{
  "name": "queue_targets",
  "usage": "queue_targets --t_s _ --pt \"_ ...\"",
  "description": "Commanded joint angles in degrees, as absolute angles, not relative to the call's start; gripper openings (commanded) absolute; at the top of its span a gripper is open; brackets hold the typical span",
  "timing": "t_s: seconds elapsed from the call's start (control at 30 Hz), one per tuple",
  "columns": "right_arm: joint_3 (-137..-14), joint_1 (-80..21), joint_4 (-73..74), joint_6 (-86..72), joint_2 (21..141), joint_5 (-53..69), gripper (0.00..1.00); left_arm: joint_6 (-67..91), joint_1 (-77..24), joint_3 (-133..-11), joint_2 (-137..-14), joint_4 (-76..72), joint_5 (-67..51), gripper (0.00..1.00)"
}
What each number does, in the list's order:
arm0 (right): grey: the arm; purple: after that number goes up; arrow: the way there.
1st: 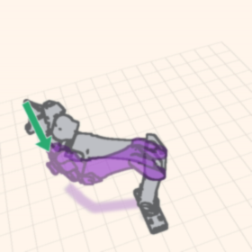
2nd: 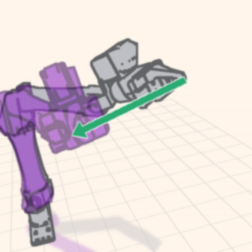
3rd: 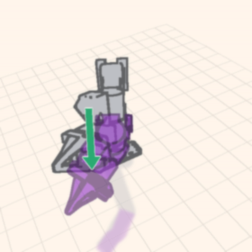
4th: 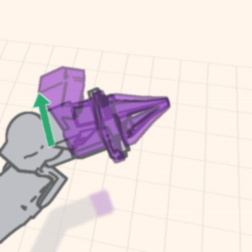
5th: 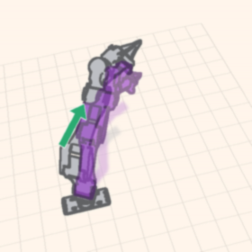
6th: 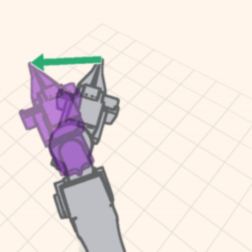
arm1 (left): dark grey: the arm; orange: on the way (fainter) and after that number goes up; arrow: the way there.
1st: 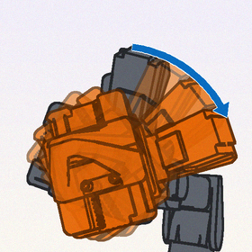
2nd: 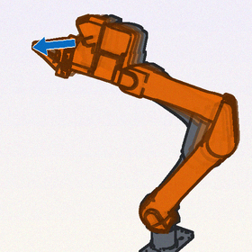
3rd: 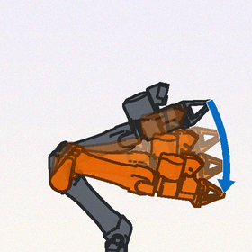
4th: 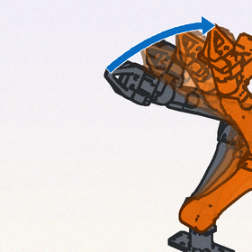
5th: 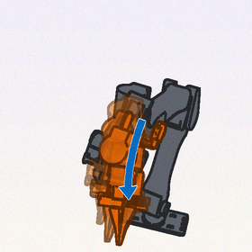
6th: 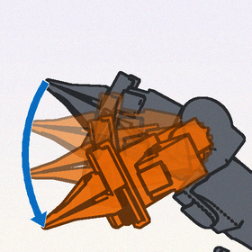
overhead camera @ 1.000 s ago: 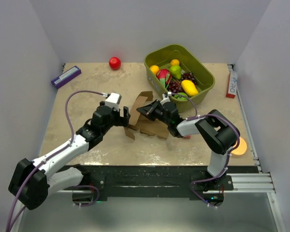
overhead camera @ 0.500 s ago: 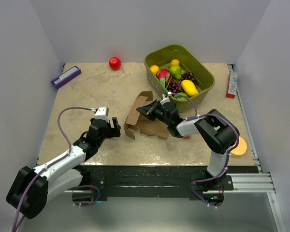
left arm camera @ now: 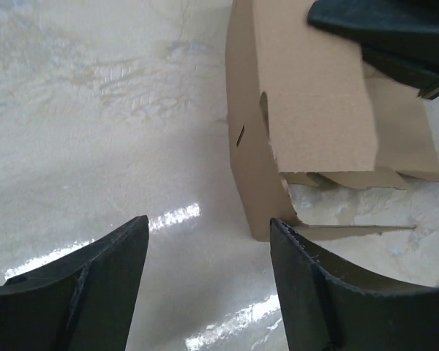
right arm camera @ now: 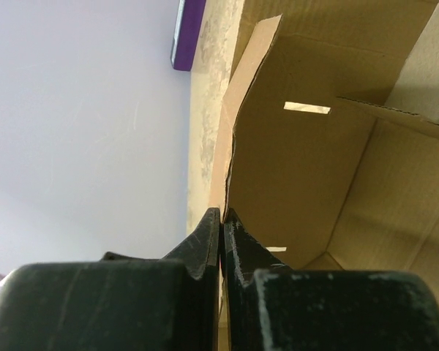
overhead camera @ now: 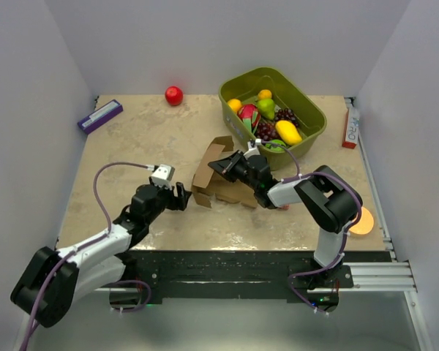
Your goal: Fold the paper box
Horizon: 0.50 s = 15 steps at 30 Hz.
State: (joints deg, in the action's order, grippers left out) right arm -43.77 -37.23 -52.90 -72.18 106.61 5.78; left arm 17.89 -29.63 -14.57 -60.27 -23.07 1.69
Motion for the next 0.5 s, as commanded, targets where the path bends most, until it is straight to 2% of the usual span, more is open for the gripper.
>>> queue_targets --t_s 0.0,0.17,0.47 --pt "-42.8 -36.7 -51.0 -68.2 108.3 1.5 0.00 15.4 -29.6 -12.4 -51.7 -31.4 -0.4 0.73" --pt "-42.7 -36.7 -51.0 -68.2 108.0 2.0 0.00 14.1 -29.7 -13.0 -49.6 -31.3 -0.2 0.76" --pt "-42.5 -36.7 -51.4 -68.6 107.8 2.4 0.00 10.1 -30.7 -19.4 -60.3 -32.0 1.8 0.76"
